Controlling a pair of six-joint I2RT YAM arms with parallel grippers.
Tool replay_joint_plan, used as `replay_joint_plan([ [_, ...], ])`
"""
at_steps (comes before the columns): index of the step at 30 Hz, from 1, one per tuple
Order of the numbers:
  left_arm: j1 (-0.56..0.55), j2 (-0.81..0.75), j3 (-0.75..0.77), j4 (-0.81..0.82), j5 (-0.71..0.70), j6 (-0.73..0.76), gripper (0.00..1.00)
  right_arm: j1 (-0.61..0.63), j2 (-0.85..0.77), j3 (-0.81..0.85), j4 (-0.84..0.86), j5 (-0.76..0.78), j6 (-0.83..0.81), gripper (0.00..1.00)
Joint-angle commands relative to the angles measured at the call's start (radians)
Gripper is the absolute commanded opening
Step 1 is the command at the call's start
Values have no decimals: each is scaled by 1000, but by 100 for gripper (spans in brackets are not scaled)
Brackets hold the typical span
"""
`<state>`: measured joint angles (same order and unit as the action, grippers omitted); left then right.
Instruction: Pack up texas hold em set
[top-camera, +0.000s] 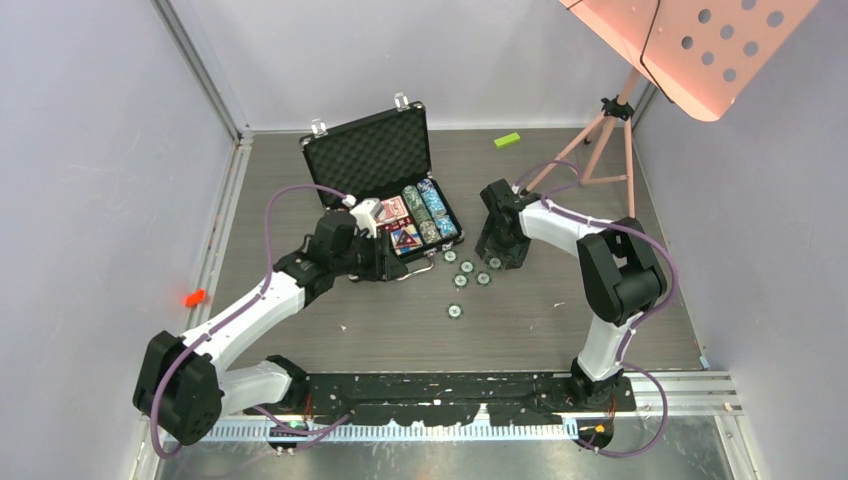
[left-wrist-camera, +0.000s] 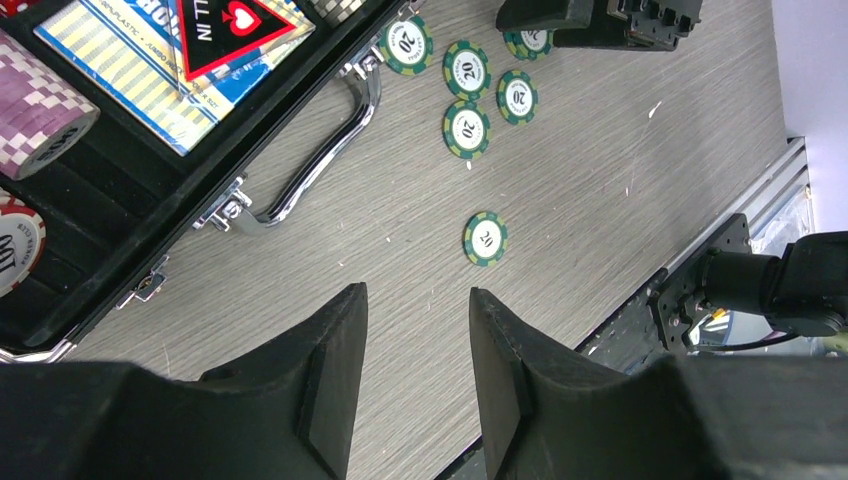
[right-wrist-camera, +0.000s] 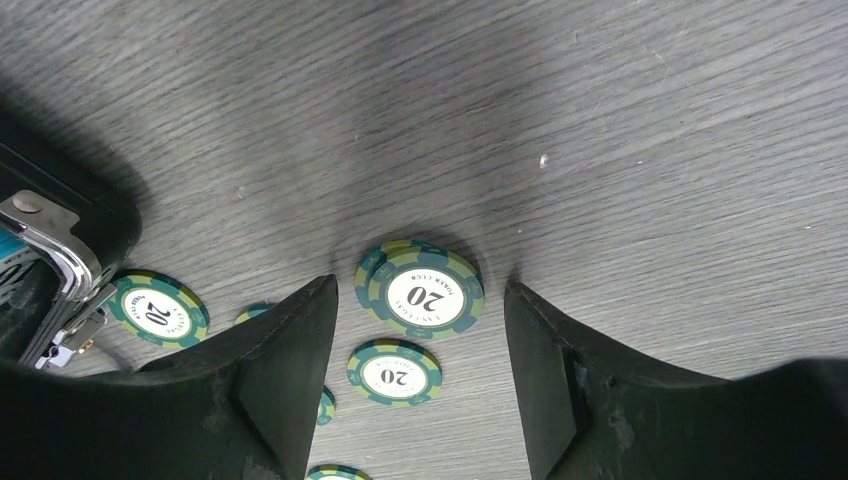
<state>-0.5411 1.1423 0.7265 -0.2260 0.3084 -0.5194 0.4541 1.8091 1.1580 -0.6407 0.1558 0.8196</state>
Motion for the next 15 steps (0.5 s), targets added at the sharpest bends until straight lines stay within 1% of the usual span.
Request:
replay_joint_plan([
  [1, -3, -18, 51, -1, -18, 17, 44, 1, 21, 22, -14, 6, -7, 67],
  [7, -3, -17, 58, -6, -25, 21, 44, 22, 78, 80, -84, 47, -23, 67],
  [10, -2, -20, 65, -18, -31, 29, 44, 27, 92, 86, -88, 55, -24, 67],
  [15, -2, -28, 65, -31, -43, 39, 43, 32, 98, 93, -95, 73, -29, 62],
])
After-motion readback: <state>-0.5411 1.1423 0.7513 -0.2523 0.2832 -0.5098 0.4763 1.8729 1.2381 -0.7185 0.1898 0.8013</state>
